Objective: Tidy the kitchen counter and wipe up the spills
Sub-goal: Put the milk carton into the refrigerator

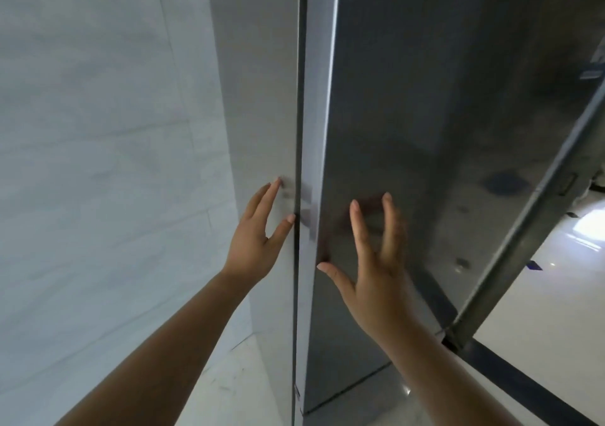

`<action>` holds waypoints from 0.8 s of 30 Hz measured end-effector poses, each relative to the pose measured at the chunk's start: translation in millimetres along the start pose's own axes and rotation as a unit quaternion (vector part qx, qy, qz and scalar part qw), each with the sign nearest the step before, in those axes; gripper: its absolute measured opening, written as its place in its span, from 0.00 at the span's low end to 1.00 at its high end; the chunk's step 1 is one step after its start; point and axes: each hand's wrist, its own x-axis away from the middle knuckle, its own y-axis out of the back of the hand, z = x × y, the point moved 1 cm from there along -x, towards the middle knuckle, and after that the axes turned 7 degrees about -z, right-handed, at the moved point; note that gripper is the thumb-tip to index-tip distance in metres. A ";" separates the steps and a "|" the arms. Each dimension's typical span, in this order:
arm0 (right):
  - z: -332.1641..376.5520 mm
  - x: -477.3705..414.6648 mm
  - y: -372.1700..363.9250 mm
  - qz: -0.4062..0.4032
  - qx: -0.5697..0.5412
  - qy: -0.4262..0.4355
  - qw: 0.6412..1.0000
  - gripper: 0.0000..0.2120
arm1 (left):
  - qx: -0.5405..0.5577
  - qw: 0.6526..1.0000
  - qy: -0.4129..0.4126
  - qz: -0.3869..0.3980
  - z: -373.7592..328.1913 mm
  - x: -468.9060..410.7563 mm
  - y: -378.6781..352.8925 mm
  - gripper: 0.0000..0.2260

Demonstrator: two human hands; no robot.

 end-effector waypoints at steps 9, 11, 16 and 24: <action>-10.3 0.4 -14.6 -0.026 0.014 0.019 0.999 0.40 | 0.066 0.997 0.019 0.015 11.2 -3.7 -11.3 0.26; -10.2 0.7 -15.6 -0.029 0.012 0.018 0.999 0.39 | 0.066 0.997 0.027 0.015 8.9 -3.3 -10.3 0.26; -11.7 3.2 -17.1 -0.034 -0.020 0.010 0.999 0.38 | 0.058 0.994 0.089 0.001 -1.5 9.7 -4.6 0.24; -14.3 21.2 -2.7 0.004 -0.185 0.025 0.982 0.26 | -0.020 0.980 0.197 -0.032 -19.9 95.5 4.5 0.24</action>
